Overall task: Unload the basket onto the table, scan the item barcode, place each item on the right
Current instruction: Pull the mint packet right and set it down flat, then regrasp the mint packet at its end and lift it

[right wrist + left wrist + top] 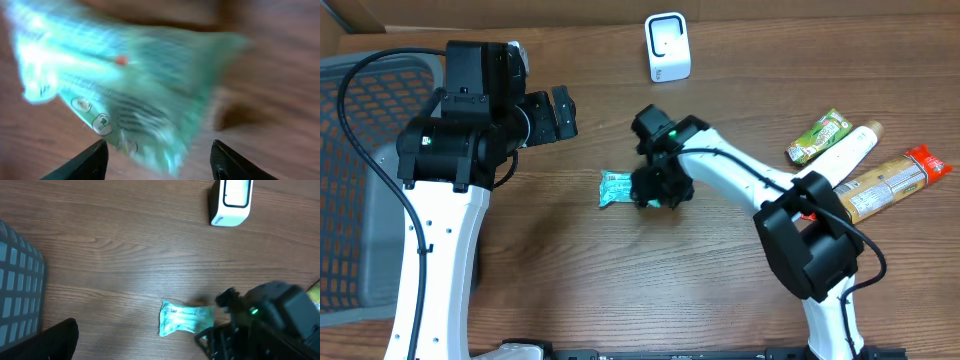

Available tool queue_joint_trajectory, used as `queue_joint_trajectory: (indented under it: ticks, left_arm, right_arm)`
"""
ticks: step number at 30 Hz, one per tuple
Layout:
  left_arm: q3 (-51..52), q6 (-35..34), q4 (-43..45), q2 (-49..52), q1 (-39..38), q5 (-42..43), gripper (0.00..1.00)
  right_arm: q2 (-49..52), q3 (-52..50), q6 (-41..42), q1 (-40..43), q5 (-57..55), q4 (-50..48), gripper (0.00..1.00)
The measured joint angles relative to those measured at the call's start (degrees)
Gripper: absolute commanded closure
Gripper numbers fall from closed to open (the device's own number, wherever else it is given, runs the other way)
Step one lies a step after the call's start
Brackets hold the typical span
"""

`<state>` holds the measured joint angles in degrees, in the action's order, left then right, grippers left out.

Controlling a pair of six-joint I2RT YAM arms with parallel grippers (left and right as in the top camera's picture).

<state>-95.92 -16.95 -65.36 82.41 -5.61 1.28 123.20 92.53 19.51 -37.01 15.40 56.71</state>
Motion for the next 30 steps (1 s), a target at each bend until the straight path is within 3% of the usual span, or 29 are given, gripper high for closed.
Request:
queue_joint_trajectory:
  ticks: [7, 13, 22, 30]
  left_arm:
    - [0.0, 0.0, 0.0, 0.0, 0.0, 0.0, 0.0]
    - [0.0, 0.0, 0.0, 0.0, 0.0, 0.0, 0.0]
    - [0.0, 0.0, 0.0, 0.0, 0.0, 0.0, 0.0]
    - [0.0, 0.0, 0.0, 0.0, 0.0, 0.0, 0.0]
  right_arm:
    - [0.0, 0.0, -3.0, 7.4, 4.4, -1.1, 0.24]
    - [0.0, -0.1, -5.0, 11.1, 11.5, -5.2, 0.23]
    - [0.0, -3.5, -4.0, 8.9, 16.5, -9.6, 0.23]
    - [0.1, -9.4, -0.9, 7.8, 21.1, -20.4, 0.27]
